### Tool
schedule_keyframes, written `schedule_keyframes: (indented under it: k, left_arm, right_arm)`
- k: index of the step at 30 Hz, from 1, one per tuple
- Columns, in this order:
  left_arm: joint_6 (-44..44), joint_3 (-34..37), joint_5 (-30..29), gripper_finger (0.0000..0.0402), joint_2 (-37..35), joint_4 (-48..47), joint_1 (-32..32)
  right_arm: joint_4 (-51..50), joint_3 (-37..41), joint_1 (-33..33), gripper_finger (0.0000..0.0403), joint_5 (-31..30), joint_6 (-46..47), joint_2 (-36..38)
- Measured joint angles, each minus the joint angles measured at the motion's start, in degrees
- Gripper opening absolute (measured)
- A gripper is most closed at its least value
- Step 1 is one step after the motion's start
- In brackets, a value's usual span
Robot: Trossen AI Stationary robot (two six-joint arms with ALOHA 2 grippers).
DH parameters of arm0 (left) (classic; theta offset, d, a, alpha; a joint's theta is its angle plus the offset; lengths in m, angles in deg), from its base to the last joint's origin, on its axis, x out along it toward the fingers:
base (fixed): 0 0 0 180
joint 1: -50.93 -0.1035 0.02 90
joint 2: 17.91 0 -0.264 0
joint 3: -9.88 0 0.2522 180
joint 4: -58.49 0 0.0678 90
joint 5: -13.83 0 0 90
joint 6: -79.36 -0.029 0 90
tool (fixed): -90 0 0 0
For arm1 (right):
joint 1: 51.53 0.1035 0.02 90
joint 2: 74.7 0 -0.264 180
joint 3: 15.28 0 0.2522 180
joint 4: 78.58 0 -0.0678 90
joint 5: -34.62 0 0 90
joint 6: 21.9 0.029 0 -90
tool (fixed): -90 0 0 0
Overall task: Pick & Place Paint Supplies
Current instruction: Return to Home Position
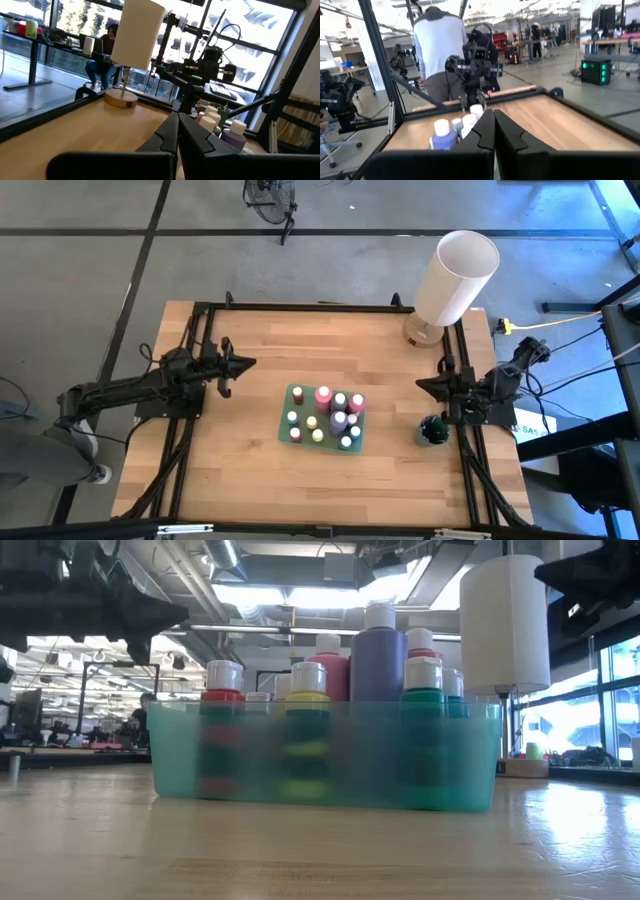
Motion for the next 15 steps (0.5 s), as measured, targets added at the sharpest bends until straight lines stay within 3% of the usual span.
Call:
schedule_keyframes:
  k: [5, 11, 15]
  left_arm:
    - [-1.2, 0.0, -0.3, 0.0002, 0.1, -1.3, -0.1]
    - [0.1, 0.0, -2.6, 0.0002, 0.1, -5.6, -0.1]
    - [0.5, 0.0, -3.1, 0.0002, 0.1, -7.2, -0.1]
  right_arm:
    - [-3.5, 0.8, -0.9, 0.0, 0.0, 4.6, 0.0]
    - [-0.3, 6.3, -2.0, 0.0, 0.1, 6.3, 0.0]
    - [4.7, 8.1, -2.3, 0.0, 7.7, 1.4, 0.0]
